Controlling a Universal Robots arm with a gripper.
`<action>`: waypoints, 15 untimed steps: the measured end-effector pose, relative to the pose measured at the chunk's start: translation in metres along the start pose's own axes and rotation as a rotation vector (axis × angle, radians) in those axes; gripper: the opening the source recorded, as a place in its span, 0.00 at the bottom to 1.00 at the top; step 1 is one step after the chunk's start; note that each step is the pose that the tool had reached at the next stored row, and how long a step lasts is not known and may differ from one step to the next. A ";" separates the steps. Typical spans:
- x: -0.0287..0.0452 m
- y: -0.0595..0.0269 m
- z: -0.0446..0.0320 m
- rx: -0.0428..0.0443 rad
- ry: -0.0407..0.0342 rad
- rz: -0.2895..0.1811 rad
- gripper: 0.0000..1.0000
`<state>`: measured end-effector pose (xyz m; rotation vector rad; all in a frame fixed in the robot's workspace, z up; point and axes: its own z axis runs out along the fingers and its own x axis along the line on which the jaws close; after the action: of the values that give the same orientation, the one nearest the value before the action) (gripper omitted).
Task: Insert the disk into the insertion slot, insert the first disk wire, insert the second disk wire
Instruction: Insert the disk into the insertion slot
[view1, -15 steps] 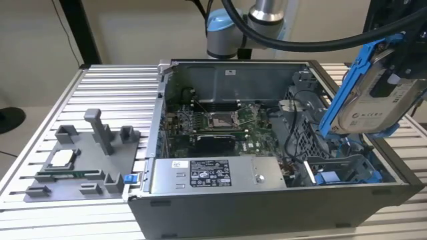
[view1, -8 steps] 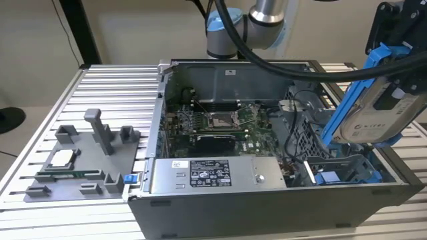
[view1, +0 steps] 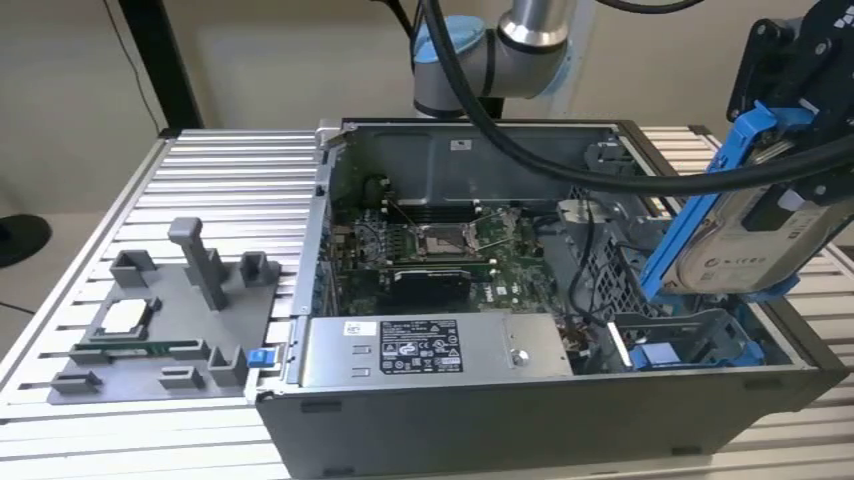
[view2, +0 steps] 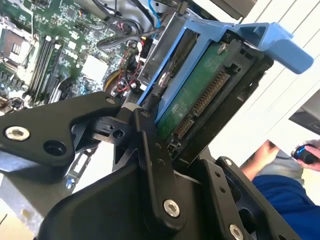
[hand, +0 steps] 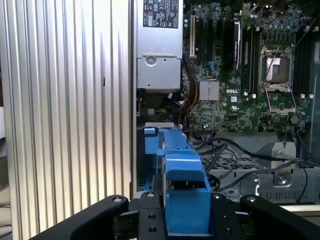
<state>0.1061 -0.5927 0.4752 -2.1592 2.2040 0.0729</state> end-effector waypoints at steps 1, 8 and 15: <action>0.0000 0.0000 0.0000 0.0000 0.0000 0.000 0.00; 0.0004 0.0000 0.0053 0.0000 -0.0002 0.000 0.00; 0.0008 0.0000 0.0114 0.0000 -0.0001 0.000 0.00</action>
<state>0.1062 -0.5926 0.4638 -2.1592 2.2039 0.0730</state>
